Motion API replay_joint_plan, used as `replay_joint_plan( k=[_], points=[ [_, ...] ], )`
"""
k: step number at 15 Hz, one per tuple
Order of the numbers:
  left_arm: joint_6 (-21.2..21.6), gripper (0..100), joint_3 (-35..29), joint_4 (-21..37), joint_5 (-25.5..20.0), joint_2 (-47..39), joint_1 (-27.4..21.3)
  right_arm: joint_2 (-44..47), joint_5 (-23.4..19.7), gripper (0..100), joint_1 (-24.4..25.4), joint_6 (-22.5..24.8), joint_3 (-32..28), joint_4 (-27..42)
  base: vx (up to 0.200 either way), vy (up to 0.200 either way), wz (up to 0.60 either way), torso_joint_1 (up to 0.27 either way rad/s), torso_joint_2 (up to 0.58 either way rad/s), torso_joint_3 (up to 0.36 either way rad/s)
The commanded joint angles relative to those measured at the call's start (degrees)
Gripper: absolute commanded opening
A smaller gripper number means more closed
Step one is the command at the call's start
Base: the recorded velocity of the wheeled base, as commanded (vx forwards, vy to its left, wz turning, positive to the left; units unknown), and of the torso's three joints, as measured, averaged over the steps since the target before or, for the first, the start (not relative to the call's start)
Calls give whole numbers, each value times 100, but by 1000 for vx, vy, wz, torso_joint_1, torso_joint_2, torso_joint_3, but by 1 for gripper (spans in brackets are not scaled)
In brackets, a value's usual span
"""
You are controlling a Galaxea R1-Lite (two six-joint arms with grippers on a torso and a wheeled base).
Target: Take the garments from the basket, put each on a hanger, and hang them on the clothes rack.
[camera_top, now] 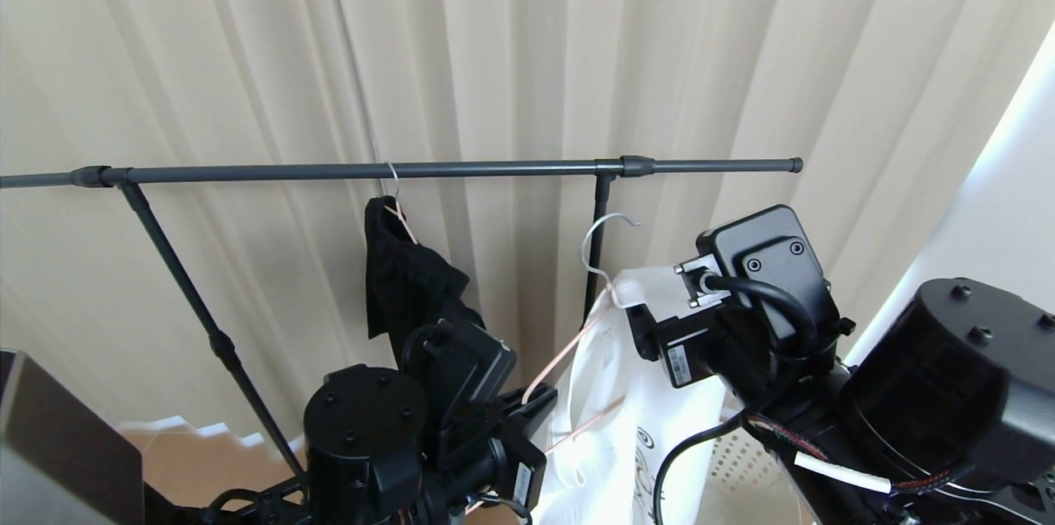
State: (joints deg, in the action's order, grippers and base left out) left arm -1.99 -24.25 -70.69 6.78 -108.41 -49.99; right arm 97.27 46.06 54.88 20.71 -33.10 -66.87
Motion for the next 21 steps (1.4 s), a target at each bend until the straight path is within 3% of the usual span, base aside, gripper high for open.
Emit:
replay_joint_plan(
  k=[1,16,21],
  points=[
    [-3,0,-19,-6,8,13,42,11,0,100,-21,3,5,-2,0,0,0,0,0,0],
    [14,0,17,-507,-10,4,385,-76,-53,100,-13,3,216,16,0,0,0,0,0,0],
    [23,0,17,-507,-71,-13,658,-419,-809,100,-21,196,541,95,0,0,0,0,0,0]
  ],
)
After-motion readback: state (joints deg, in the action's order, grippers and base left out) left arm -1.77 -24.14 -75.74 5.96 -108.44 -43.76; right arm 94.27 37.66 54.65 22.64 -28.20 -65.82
